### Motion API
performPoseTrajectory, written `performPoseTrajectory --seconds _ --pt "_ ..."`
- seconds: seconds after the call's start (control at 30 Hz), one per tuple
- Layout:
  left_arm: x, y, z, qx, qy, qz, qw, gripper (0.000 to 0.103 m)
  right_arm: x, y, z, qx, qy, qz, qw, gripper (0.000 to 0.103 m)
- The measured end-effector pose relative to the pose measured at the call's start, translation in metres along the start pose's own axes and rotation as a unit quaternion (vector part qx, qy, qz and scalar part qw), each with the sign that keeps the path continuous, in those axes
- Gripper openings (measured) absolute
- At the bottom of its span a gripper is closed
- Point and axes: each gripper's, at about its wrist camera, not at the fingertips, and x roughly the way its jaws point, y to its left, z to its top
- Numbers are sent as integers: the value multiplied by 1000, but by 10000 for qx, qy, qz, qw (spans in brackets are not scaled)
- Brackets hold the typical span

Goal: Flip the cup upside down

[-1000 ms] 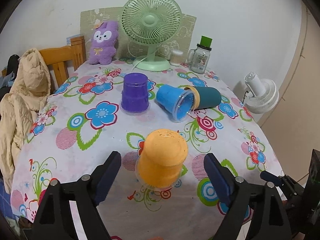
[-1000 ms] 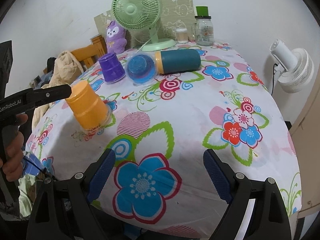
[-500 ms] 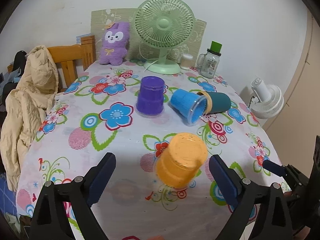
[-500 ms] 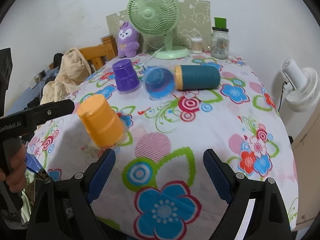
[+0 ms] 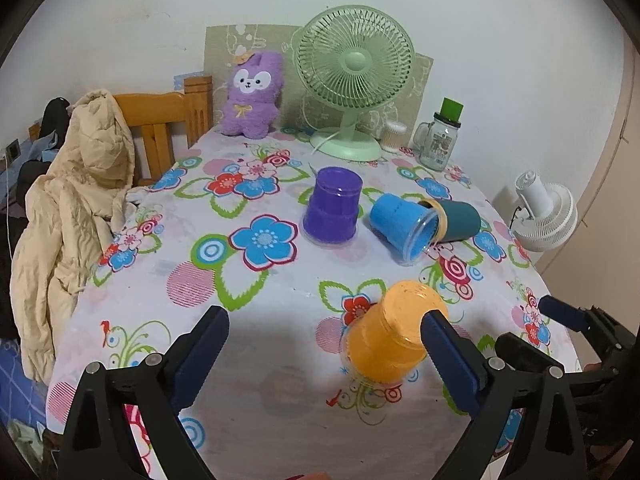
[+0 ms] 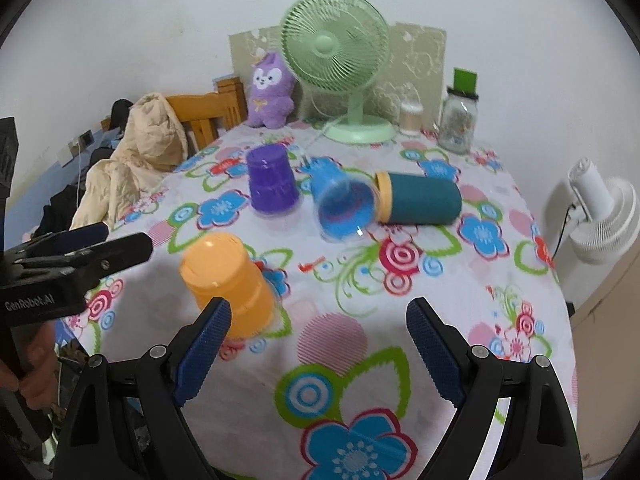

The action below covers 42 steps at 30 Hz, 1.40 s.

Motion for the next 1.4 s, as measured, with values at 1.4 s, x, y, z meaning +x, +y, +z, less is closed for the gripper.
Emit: performPoseTrajectory --seconds 1.4 --pt "-63 7 22 133 -1047 183 9942 103 -73 47 48 -219 -1336 -214 9906 103"
